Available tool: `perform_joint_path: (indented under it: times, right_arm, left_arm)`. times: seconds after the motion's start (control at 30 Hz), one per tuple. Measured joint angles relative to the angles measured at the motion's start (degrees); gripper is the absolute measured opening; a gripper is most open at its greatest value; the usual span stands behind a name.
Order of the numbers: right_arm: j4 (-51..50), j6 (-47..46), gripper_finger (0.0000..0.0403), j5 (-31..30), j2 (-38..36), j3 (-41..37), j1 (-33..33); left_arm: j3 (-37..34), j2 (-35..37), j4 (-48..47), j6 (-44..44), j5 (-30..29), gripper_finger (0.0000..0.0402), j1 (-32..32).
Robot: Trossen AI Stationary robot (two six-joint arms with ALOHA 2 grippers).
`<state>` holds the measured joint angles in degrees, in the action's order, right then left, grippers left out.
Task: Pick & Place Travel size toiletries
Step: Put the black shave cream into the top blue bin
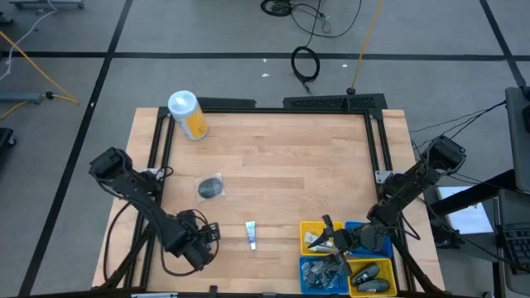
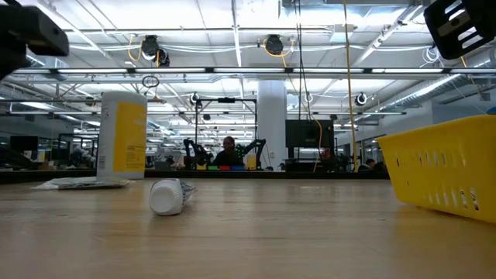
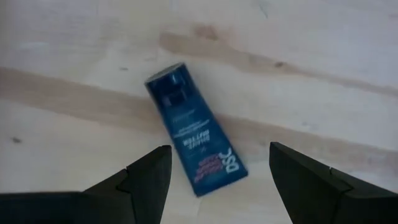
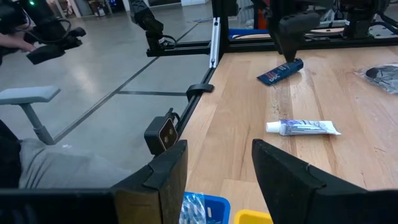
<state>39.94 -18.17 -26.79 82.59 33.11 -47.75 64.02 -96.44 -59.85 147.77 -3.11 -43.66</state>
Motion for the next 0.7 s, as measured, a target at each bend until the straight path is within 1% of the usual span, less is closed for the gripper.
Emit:
perform_joint_path:
  times: [0.17,0.27,0.5,0.7]
  right_arm:
    - [0.0,0.0,0.0173,0.0,0.0,0.0,0.0]
    - [-0.4,0.0,0.0173,0.0,0.0,0.0,0.0]
    - [-1.3,0.0,0.0173,-0.1,0.0,0.0,0.0]
    - [-1.3,0.0,0.0173,-0.1,0.0,0.0,0.0]
  left_arm:
    - [-1.8,0.0,0.9,-0.1,0.1,0.0266,1.4]
    - [-2.0,0.0,1.3,-0.2,1.4,0.0266,1.7]
    - [-2.0,0.0,1.2,-0.1,1.5,0.0266,1.7]
    - [-2.0,-2.8,3.1,-0.2,1.7,0.0266,2.0]
